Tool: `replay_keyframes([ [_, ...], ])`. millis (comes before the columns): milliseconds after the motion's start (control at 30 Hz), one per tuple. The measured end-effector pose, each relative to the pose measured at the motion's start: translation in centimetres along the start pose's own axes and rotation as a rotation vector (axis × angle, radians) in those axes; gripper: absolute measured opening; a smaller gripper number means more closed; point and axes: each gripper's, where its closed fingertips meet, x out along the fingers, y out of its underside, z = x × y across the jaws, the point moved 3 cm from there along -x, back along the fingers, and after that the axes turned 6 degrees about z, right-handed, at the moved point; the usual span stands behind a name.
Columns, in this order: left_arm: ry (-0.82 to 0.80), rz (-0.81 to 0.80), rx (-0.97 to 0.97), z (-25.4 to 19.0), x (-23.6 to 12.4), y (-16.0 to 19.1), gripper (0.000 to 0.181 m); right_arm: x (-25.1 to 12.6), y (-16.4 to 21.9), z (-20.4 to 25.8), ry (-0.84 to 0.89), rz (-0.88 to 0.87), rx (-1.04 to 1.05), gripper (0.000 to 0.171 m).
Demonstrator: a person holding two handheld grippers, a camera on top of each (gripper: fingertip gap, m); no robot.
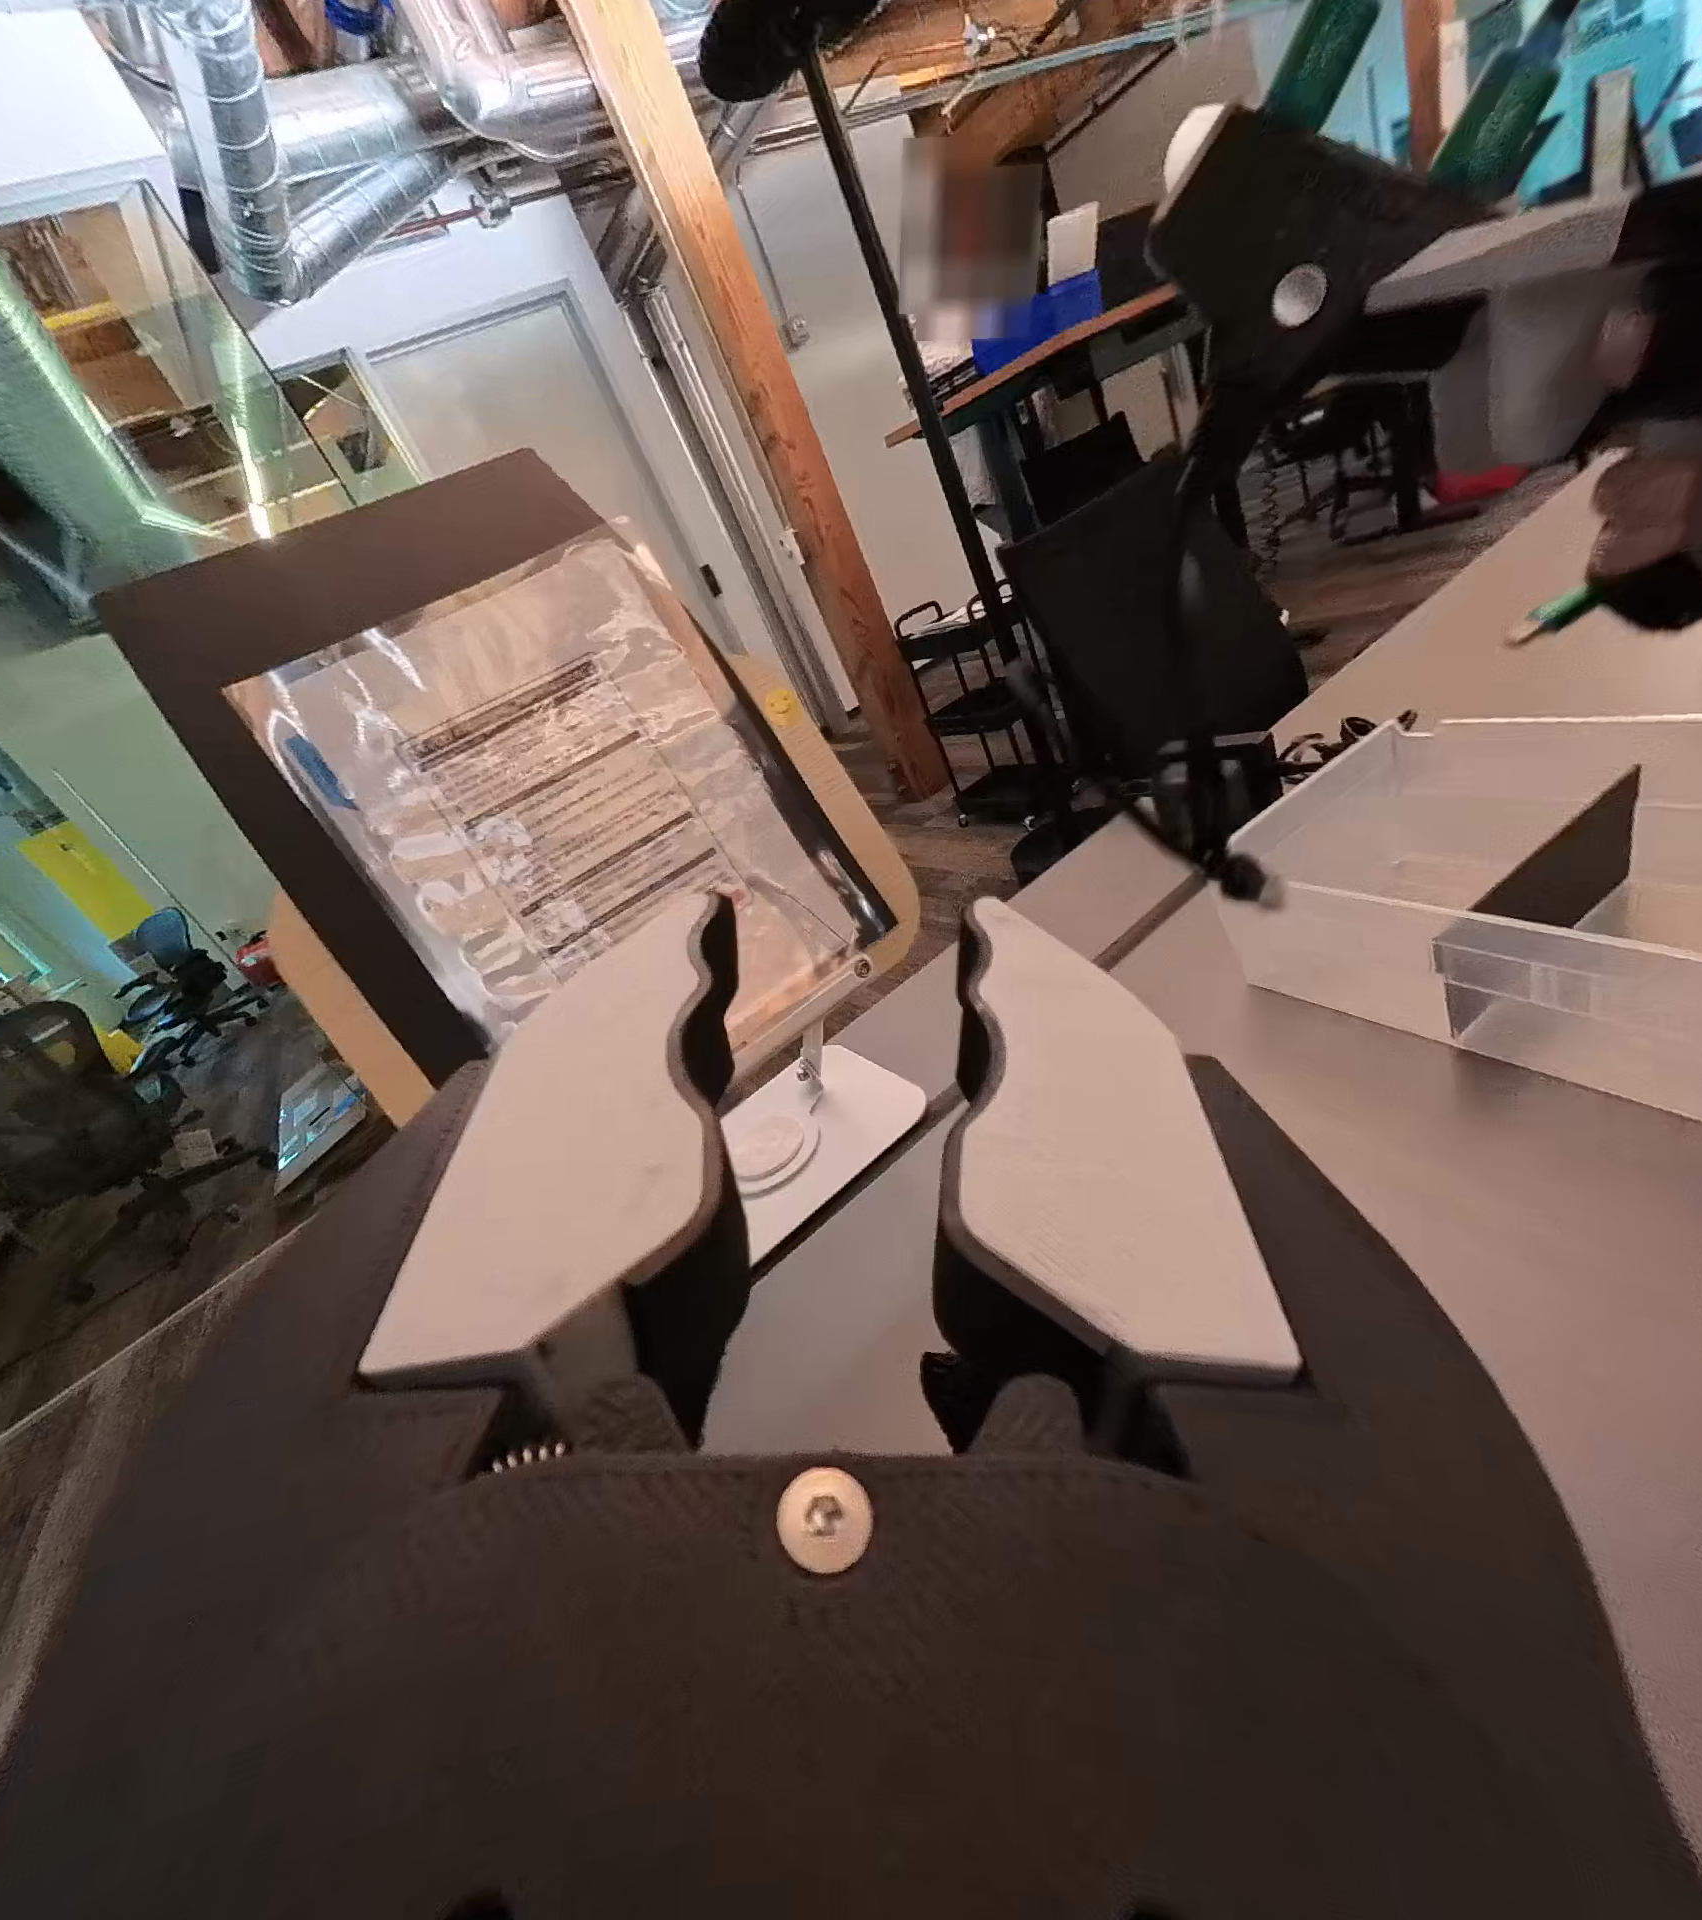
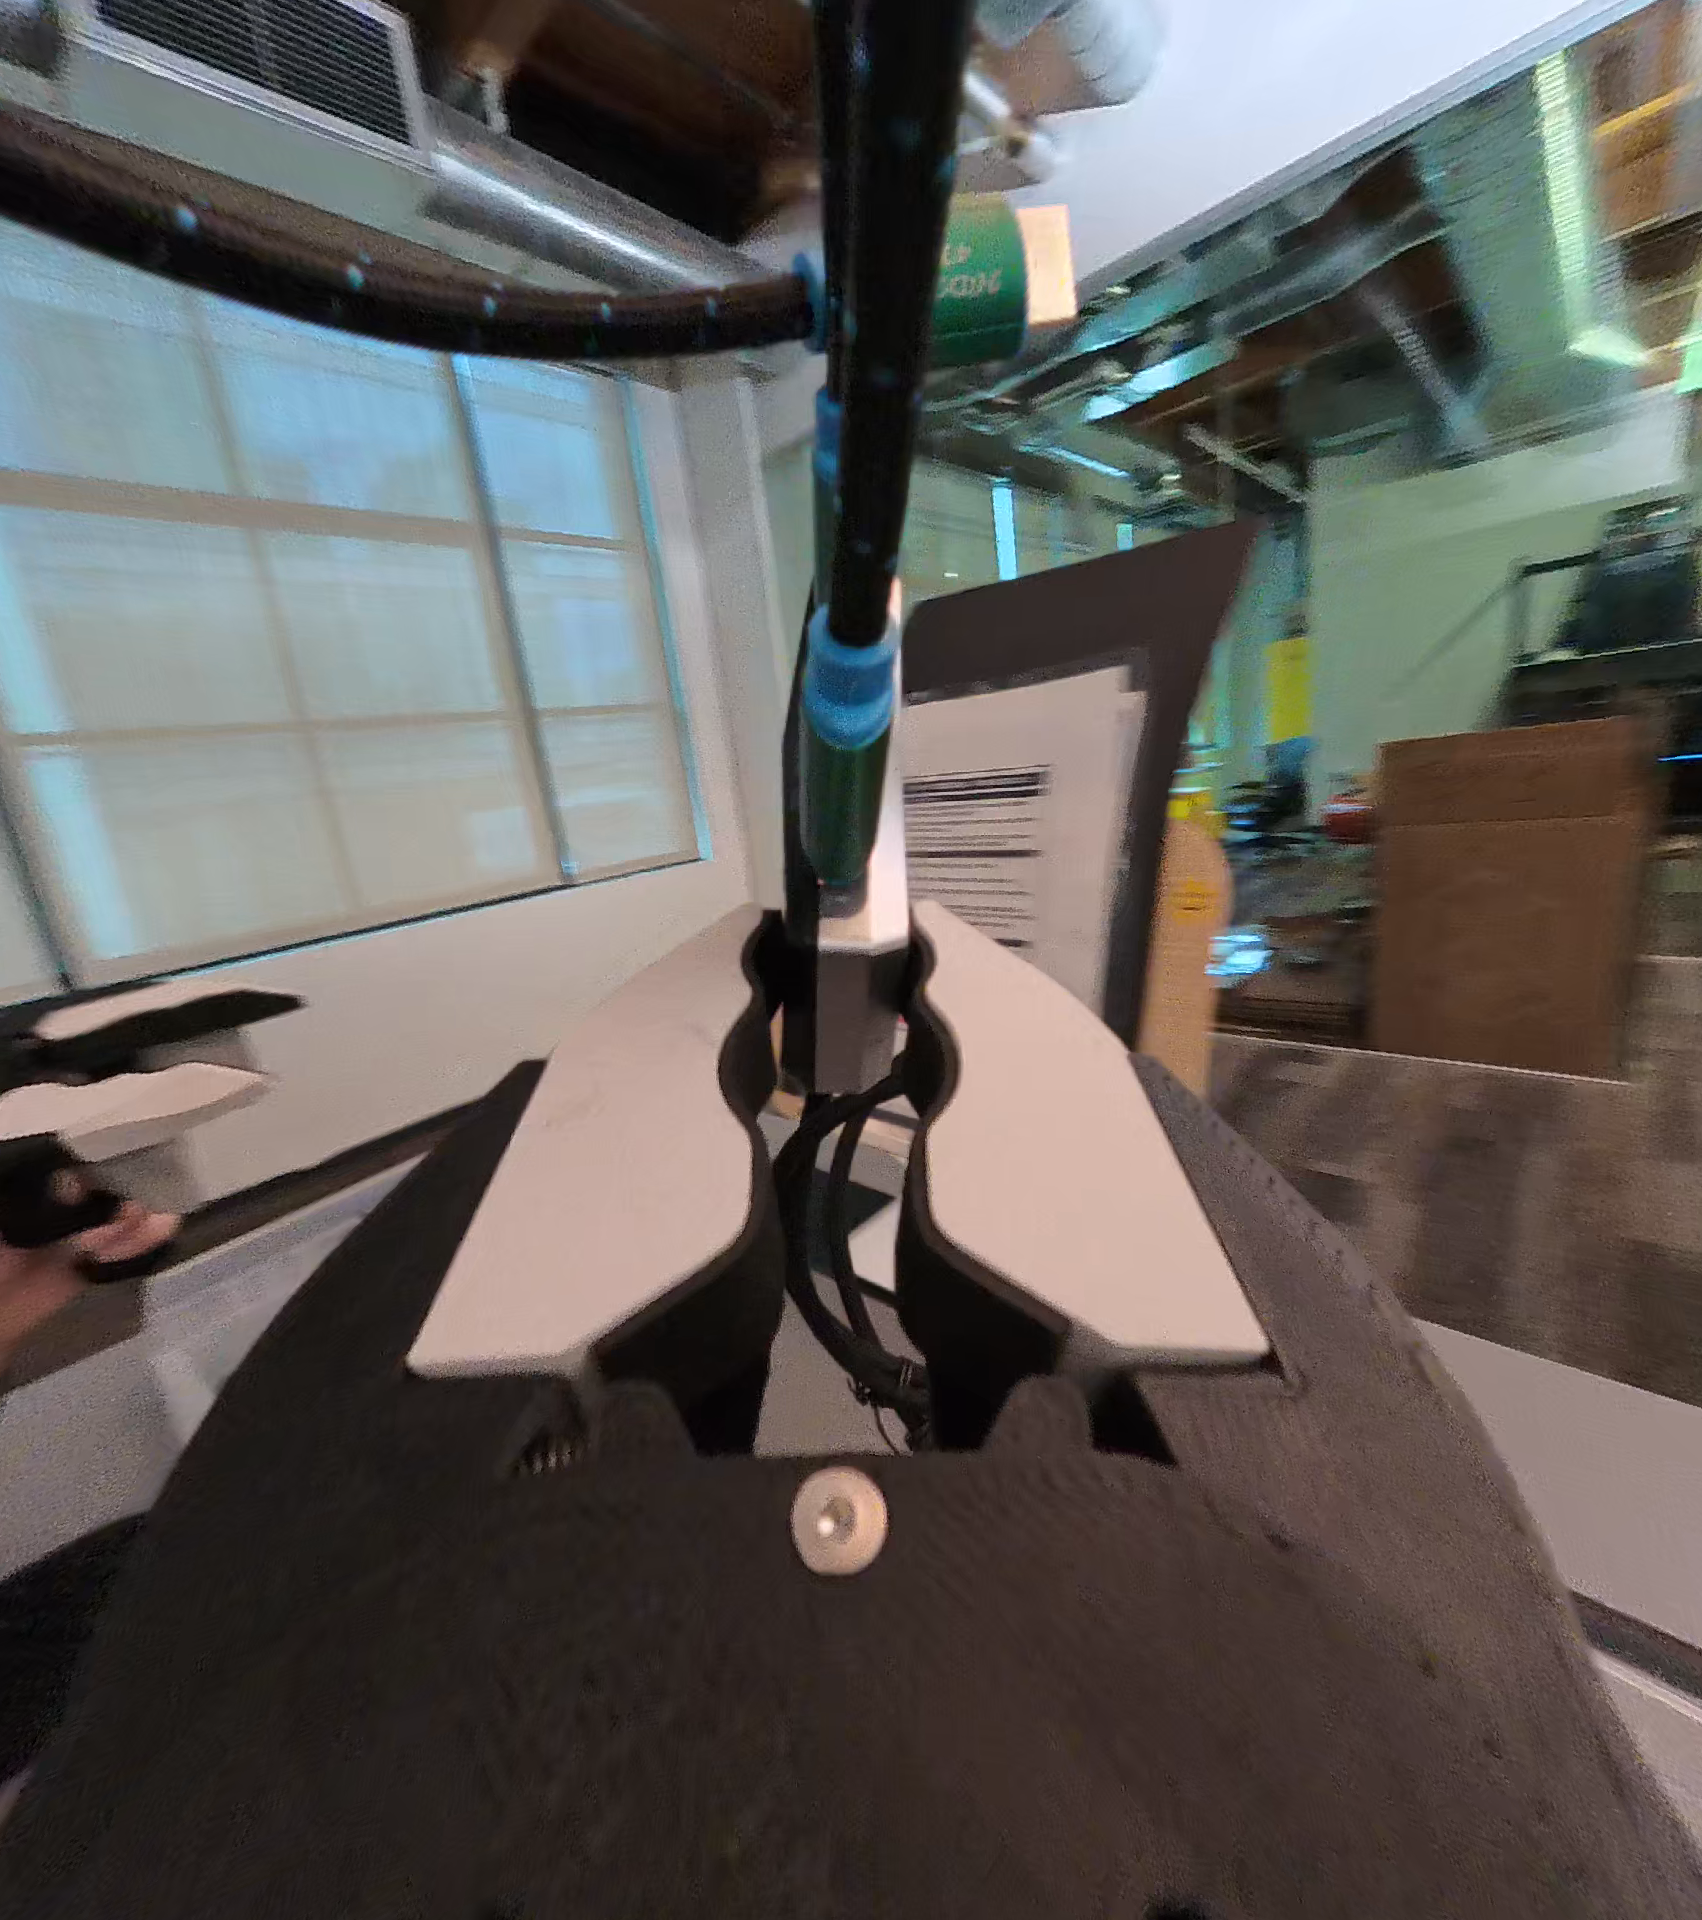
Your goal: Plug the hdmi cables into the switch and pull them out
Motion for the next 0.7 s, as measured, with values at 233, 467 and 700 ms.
replay_keyframes([
  [233,0.054,0.064,0.053,-2.6,1.5,0.9,0.042,-5.2,1.1,-8.4,0.238,0.131,-0.150,0.021],
  [467,0.104,0.098,0.063,-3.6,2.0,1.4,0.041,-6.6,10.5,-13.8,0.152,0.580,-0.055,0.021],
  [700,0.142,0.159,0.092,-4.5,2.4,2.2,0.041,-7.1,16.8,-16.0,0.094,0.804,0.195,0.021],
])
